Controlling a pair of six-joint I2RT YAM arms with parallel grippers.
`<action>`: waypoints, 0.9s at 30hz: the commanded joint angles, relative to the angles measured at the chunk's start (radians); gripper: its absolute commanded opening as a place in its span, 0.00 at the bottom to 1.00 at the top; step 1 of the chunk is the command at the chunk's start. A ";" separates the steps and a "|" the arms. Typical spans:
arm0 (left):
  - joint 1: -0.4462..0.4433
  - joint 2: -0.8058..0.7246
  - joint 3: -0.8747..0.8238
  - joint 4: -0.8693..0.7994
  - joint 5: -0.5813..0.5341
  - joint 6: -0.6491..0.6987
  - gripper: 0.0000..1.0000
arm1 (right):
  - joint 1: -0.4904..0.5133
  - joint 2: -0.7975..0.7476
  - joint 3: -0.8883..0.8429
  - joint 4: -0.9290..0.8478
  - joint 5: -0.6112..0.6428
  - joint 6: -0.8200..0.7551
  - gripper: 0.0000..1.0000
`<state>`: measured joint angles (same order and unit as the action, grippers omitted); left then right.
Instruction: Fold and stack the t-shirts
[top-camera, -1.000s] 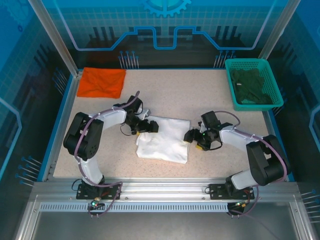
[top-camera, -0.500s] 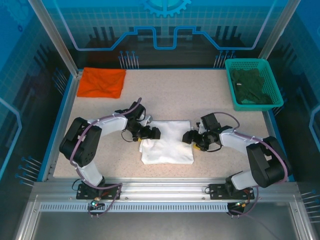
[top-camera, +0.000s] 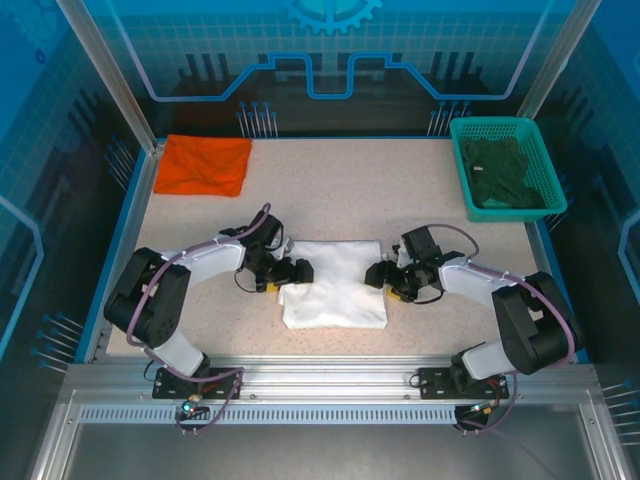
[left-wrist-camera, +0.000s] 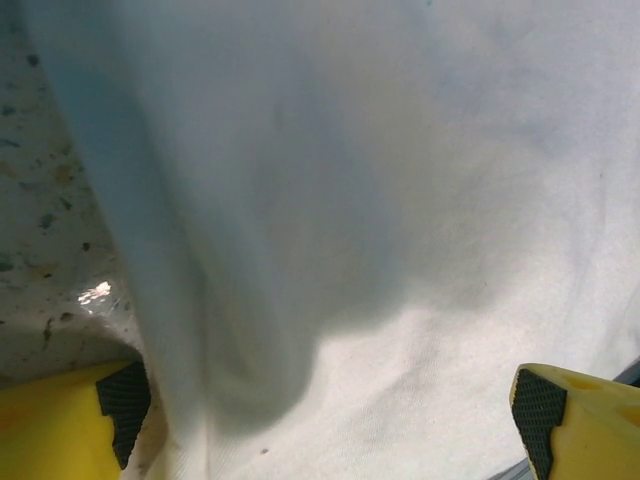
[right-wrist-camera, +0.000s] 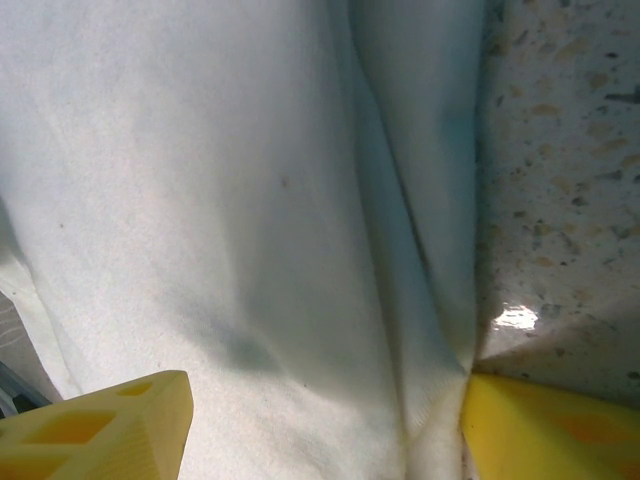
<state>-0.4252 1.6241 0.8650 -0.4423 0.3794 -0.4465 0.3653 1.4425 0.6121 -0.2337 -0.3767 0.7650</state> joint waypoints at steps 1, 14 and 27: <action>-0.030 0.036 -0.006 0.026 -0.013 -0.063 0.91 | 0.006 0.045 -0.011 0.031 -0.039 -0.014 0.73; -0.083 0.168 0.132 0.091 0.071 -0.060 0.75 | 0.005 0.071 -0.001 0.044 -0.055 -0.018 0.73; -0.131 0.183 0.209 -0.065 -0.162 -0.012 0.69 | -0.002 0.077 -0.002 0.040 -0.059 -0.023 0.72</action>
<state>-0.5385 1.7760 1.0527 -0.5434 0.2573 -0.4850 0.3538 1.4616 0.6231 -0.2424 -0.3962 0.7647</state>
